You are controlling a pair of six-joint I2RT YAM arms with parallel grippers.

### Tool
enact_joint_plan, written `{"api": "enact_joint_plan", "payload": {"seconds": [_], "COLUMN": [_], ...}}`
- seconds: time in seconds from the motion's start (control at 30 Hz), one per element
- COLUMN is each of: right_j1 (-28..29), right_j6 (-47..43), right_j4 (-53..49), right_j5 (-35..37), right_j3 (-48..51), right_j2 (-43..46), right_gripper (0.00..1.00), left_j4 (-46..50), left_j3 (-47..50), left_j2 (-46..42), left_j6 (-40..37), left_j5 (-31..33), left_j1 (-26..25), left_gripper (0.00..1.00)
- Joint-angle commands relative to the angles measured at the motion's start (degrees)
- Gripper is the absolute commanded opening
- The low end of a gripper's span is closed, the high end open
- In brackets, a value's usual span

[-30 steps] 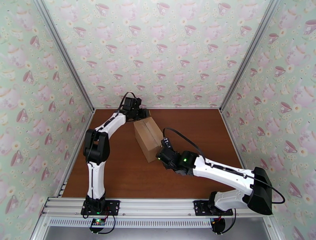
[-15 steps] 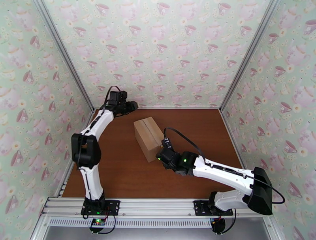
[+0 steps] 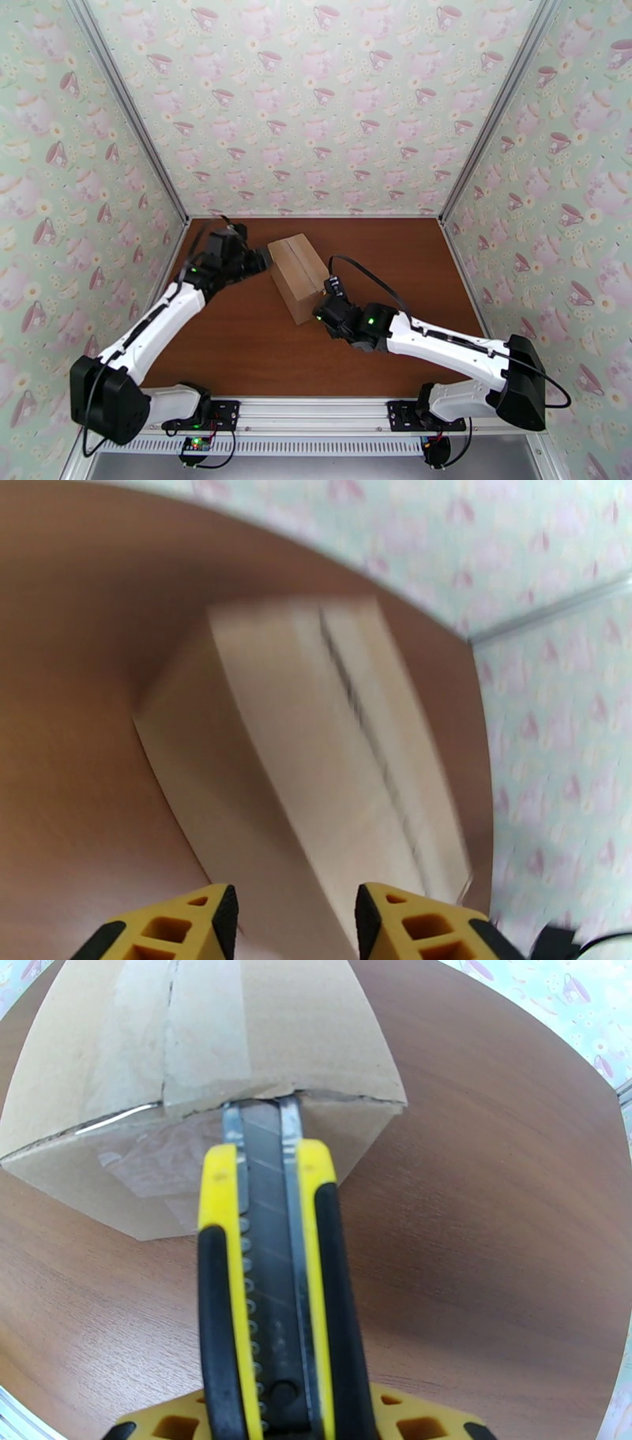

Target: Unpack the express box

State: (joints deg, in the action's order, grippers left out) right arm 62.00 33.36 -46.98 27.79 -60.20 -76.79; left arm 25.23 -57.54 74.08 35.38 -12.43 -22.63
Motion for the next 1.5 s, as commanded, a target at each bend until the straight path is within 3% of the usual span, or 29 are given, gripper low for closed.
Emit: {"api": "enact_joint_plan", "payload": {"seconds": [0.0, 0.2, 0.53, 1.47], "right_j1": [-0.3, -0.3, -0.21, 2.6], "right_j6": [0.39, 0.2, -0.23, -0.79], "right_j4": [-2.03, -1.89, -1.36, 0.01], "right_j5": [-0.81, -1.14, -1.34, -2.16], "right_j3": [-0.17, -0.69, -1.21, -3.73], "right_j2": [0.3, 0.04, -1.16, -2.32], "right_gripper": [0.0, 0.0, 0.0, 0.0], "left_j4": [0.96, 1.81, -4.7, -7.07], "left_j3": [5.38, 9.52, 10.04, 7.14], "left_j2": [-0.69, -2.6, 0.72, 3.66], "left_j6": [2.35, 3.32, 5.76, 6.43], "left_j5": [1.69, 4.99, 3.99, 3.81], "left_j1": [-3.38, -7.37, -10.41, -12.7], "left_gripper": [0.46, 0.46, 0.45, 0.45]}}
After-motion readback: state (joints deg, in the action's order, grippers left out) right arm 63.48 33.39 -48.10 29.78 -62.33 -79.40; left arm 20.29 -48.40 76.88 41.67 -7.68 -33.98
